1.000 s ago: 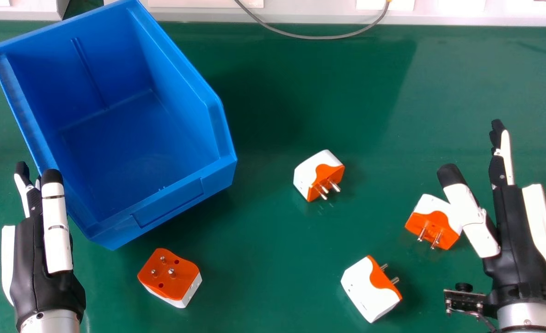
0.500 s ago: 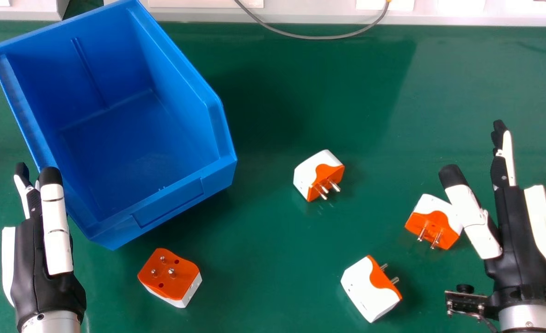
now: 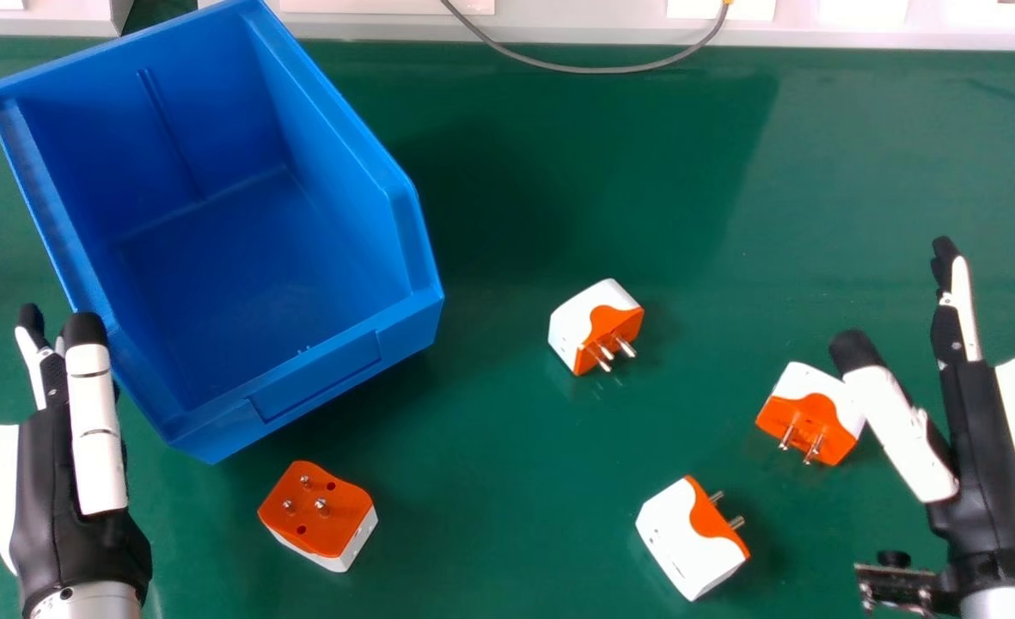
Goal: Pick all objects and put in blue box
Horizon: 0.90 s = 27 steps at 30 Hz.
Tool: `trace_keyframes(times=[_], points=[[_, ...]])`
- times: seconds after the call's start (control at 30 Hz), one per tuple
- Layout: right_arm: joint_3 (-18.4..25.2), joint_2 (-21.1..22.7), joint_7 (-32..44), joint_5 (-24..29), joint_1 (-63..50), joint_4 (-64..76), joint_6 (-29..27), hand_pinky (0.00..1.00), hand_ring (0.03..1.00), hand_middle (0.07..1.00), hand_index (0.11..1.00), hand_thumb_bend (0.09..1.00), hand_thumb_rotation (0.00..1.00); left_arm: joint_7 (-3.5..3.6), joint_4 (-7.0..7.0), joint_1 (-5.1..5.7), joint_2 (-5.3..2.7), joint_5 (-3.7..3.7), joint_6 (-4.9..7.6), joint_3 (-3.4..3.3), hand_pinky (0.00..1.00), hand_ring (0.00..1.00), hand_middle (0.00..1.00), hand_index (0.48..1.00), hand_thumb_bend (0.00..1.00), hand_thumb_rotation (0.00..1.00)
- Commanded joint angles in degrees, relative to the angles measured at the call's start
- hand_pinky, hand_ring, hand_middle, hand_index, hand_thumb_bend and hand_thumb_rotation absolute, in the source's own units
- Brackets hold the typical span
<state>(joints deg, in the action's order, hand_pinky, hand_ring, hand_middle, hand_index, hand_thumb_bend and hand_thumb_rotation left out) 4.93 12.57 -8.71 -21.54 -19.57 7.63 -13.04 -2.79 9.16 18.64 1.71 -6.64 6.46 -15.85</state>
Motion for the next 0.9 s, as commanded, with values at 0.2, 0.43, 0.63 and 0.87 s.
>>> trace_keyframes(times=[0.2, 0.43, 0.63, 0.87], points=[[2.6, 10.4, 3.3, -11.7, -2.4, 6.1, 2.4, 0.87, 0.991, 1.000, 1.000, 0.577, 1.00, -0.31, 0.85, -0.21, 0.33, 0.67, 0.59, -0.38, 1.00, 1.00, 1.00, 1.000, 0.64, 1.00], [2.2, 13.0, 8.0, -16.2, -2.3, 9.4, 8.3, 0.89, 0.973, 1.000, 1.000, 0.617, 1.00, -0.46, 0.96, -0.53, 0.29, 0.77, 0.16, -0.28, 1.00, 1.00, 1.00, 1.000, 0.64, 1.00], [0.9, 13.3, 10.9, -18.5, -1.2, 9.8, 12.0, 0.90, 0.972, 1.000, 1.000, 0.646, 1.00, -0.45, 1.25, -0.48, 0.27, 0.74, -0.02, -0.19, 1.00, 1.00, 1.00, 1.000, 0.64, 1.00], [-1.9, 13.6, 11.8, -22.6, 1.2, 7.7, 15.8, 0.91, 0.971, 1.000, 0.994, 0.663, 1.00, -0.47, 1.27, -0.62, 0.25, 0.65, -0.21, -0.08, 1.00, 1.00, 1.00, 1.000, 0.65, 1.00]])
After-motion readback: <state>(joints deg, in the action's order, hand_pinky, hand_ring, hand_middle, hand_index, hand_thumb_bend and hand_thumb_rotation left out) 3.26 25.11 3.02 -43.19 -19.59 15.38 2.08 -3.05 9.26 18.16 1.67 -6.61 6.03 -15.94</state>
